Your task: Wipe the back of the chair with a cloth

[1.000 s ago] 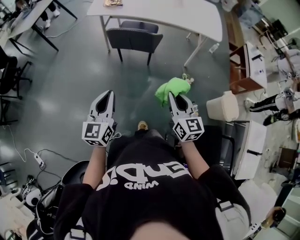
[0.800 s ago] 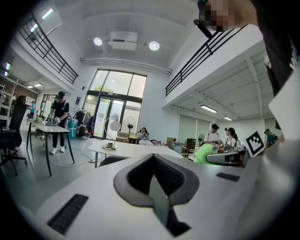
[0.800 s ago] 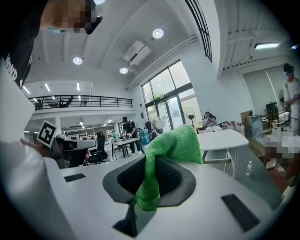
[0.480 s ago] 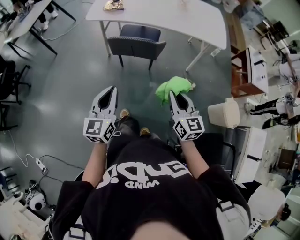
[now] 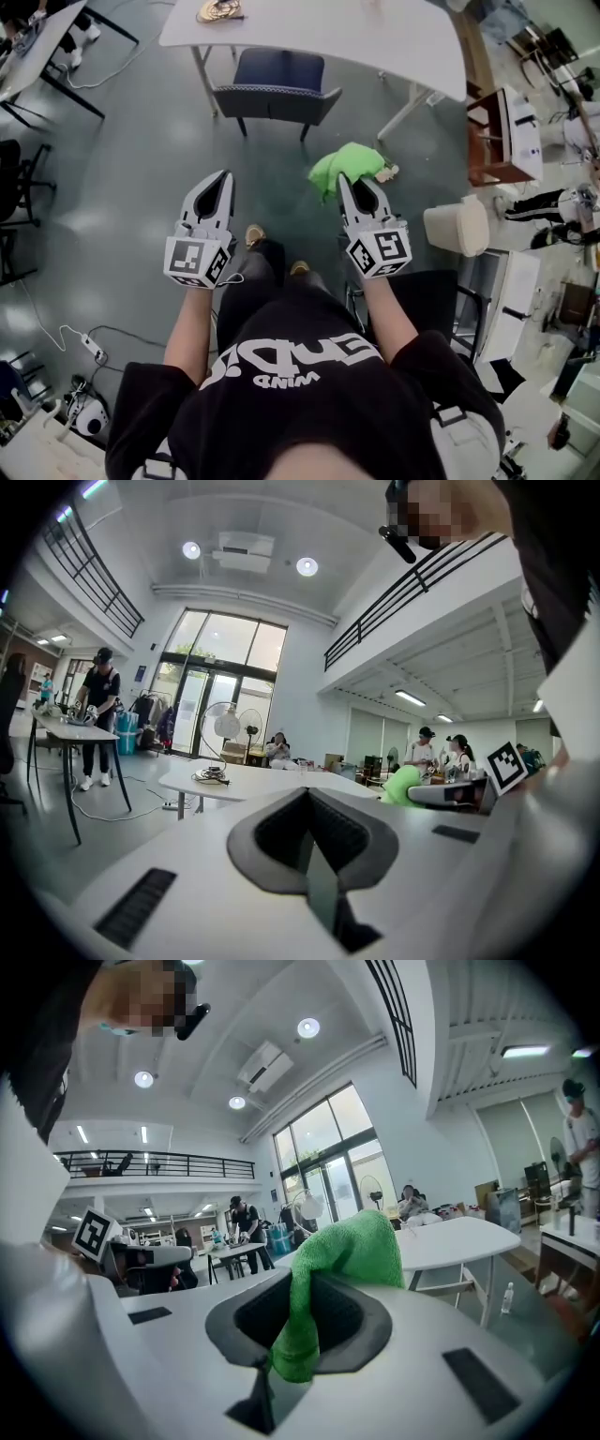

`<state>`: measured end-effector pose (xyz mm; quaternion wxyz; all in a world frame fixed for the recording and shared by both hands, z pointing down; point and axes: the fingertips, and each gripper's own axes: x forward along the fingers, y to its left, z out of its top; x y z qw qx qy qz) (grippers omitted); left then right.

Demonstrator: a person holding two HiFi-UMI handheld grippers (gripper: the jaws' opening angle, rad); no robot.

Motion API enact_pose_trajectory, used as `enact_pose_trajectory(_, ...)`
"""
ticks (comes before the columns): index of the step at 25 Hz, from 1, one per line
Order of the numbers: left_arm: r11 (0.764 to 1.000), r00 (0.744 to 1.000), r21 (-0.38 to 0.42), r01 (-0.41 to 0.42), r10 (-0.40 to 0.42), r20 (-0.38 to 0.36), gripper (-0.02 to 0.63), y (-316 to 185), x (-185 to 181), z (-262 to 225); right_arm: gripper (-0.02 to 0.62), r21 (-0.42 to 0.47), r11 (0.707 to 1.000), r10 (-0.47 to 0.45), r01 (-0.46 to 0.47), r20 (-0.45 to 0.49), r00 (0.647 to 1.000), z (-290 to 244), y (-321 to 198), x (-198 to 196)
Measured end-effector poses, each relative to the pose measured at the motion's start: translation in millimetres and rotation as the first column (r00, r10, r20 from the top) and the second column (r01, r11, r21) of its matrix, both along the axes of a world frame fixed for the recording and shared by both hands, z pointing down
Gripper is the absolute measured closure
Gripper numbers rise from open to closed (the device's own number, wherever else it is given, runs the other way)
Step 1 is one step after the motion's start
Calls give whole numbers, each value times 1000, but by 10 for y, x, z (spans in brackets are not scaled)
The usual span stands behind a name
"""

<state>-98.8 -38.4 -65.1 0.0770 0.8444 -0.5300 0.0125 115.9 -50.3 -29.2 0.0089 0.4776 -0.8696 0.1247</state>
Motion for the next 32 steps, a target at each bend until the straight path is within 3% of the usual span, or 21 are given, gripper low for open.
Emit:
enact_pose_trajectory(3, 1000, 999, -1, -24, 24, 30, 606, -180, -39, 284, 546, 14, 1000, 6, -6, 6, 1000, 249, -166, -29)
enact_pose_trajectory(10, 1000, 1000, -2, -20, 20, 19, 606, -644, -151, 1353, 546, 51, 999, 18, -19, 25, 1000, 1132, -653, -81)
enact_pose_trajectory(15, 999, 998, 1, -33, 33, -50, 606, -842, -122, 2014, 546, 77, 997, -5, 4, 8, 1000, 1663, -755, -191)
enact_pose_trajectory(27, 994, 995, 85, -69, 75, -73, 606, -1226, -84, 3480, 546, 109, 992, -68, 65, 25, 997, 3225, -1073, -429)
enact_pose_trajectory(32, 988, 995, 124, -86, 92, -39, 606, -1313, -99, 3939, 546, 150, 986, -74, 67, 43, 996, 3689, -1195, -502)
